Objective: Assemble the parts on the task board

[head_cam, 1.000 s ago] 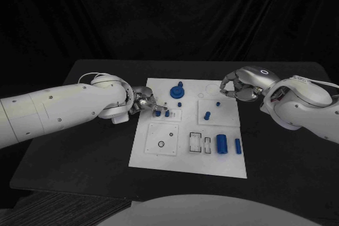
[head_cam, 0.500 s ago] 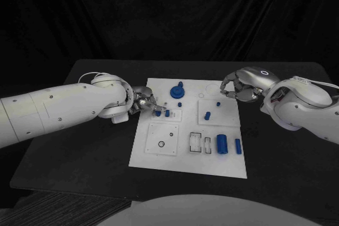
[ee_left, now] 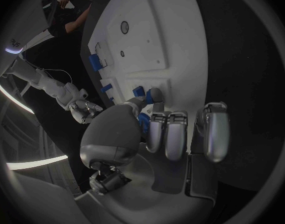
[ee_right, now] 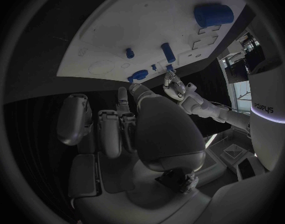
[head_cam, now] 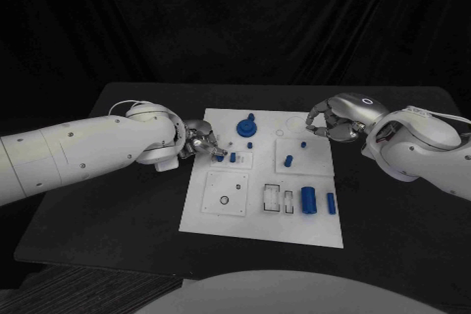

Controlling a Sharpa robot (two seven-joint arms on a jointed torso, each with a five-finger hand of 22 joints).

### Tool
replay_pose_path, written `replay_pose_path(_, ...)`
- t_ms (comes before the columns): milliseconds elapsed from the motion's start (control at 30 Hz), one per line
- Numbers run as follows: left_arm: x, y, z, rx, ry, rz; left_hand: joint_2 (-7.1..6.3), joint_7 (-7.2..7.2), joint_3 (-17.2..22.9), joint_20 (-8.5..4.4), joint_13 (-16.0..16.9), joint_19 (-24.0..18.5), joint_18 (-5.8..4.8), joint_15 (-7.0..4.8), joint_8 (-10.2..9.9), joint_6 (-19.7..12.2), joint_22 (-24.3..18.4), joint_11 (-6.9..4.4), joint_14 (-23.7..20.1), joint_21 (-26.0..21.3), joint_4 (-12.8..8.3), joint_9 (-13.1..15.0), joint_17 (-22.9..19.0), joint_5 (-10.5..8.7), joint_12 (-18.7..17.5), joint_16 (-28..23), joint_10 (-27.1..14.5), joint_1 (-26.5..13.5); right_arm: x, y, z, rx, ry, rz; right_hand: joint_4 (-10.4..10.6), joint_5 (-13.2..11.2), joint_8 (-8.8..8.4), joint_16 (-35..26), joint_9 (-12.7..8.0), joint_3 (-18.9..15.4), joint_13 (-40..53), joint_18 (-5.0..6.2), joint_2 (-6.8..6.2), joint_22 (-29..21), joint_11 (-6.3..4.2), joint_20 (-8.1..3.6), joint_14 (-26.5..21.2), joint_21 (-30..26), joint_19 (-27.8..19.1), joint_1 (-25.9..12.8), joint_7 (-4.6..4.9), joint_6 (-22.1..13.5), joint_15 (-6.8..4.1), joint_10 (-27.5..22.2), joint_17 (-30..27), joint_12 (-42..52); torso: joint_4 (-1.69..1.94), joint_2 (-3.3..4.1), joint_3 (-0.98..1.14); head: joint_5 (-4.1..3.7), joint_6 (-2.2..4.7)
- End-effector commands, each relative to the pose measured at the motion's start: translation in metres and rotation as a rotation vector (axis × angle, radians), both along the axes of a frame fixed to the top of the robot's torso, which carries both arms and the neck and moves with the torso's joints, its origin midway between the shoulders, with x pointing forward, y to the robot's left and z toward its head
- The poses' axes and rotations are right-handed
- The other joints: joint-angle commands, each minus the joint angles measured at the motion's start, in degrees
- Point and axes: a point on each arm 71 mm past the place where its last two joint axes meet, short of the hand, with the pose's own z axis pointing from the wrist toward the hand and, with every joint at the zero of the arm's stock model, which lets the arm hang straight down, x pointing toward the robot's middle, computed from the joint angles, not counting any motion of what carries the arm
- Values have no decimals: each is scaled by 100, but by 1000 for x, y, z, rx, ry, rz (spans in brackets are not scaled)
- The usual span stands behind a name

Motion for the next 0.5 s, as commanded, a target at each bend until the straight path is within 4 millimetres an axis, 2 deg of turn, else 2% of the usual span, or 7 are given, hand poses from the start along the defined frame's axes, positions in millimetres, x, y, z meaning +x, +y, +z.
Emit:
replay_pose_path(33, -2, 1, -3, 5, 12, -9, -27, -13, 135, -14, 1499, -31, 79, -49, -9, -54, 1174, -44, 606, -20, -69, 3, 1508, 62, -3, 15, 607, 139, 0, -1, -1, -4, 5, -18, -8, 21, 14, -29, -4, 40, 1509, 118, 6, 937, -26, 10, 518, -39, -39, 54, 21, 28, -30, 600, 1222, 20, -1, 0, 2, 5, -1)
replay_pose_path(500, -2, 4, -3, 7, 9, 3, -61, -9, 250, -16, 1499, -39, 83, -51, -24, -70, 1169, -46, 606, -34, -123, -10, 1508, 94, -3, 15, 607, 189, 0, -1, -2, -5, 7, -18, -19, 54, 14, -34, -3, 53, 1509, 119, 7, 936, -25, 11, 516, -44, -40, 62, 24, 29, -28, 600, 1217, 20, -1, 3, 0, 19, -1)
